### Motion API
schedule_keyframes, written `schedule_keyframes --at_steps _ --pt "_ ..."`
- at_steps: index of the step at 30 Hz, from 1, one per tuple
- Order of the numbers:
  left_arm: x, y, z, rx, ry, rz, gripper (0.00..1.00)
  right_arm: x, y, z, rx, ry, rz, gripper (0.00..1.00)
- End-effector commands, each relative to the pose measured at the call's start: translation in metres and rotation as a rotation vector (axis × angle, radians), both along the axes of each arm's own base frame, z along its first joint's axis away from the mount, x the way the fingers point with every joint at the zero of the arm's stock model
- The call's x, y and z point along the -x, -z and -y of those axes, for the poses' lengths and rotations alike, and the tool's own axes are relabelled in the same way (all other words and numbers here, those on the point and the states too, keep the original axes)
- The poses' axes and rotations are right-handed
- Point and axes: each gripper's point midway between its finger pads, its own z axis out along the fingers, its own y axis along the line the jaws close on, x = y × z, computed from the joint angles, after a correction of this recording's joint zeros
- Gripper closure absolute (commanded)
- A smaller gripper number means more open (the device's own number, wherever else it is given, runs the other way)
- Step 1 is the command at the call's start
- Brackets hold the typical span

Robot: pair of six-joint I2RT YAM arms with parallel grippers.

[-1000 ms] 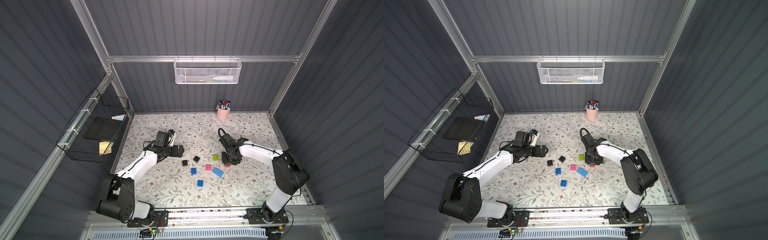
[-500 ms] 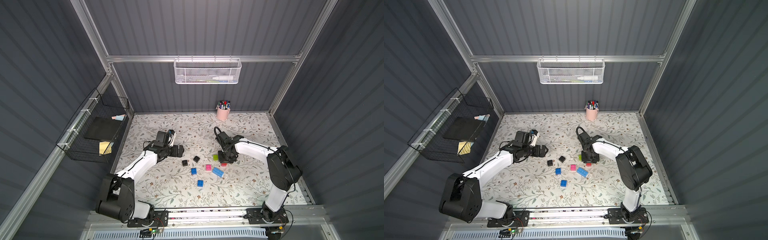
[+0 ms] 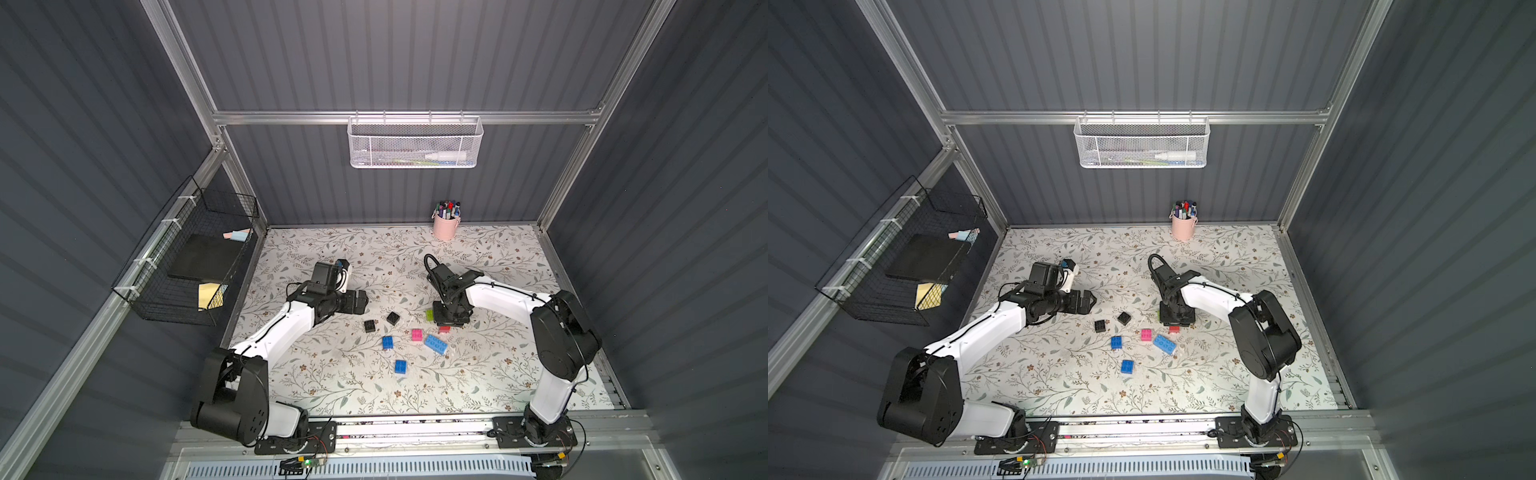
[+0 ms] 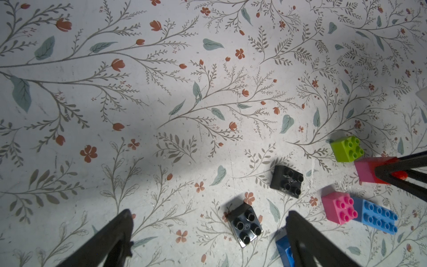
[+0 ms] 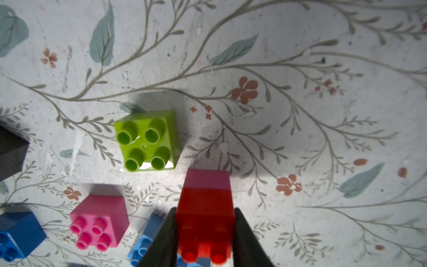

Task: Assemble the number 4 with lego
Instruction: Assemble the lego brick with the lego brick.

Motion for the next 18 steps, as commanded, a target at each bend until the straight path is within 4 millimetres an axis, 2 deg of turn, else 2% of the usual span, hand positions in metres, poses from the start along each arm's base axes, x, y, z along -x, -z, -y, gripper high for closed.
schedule_keyframes --at_steps 1,10,18 --pt "0.000 -0.011 0.001 0.010 0.003 0.032 0.01 0.022 0.008 0.008 0.045 0.015 -0.091 0.70" --pt "0.001 -0.012 0.000 0.009 0.004 0.035 0.00 0.012 -0.012 0.002 0.018 0.008 -0.044 0.60" --pt "0.001 -0.013 -0.001 0.006 0.003 0.038 0.01 0.009 -0.019 0.000 0.014 0.002 -0.034 0.48"
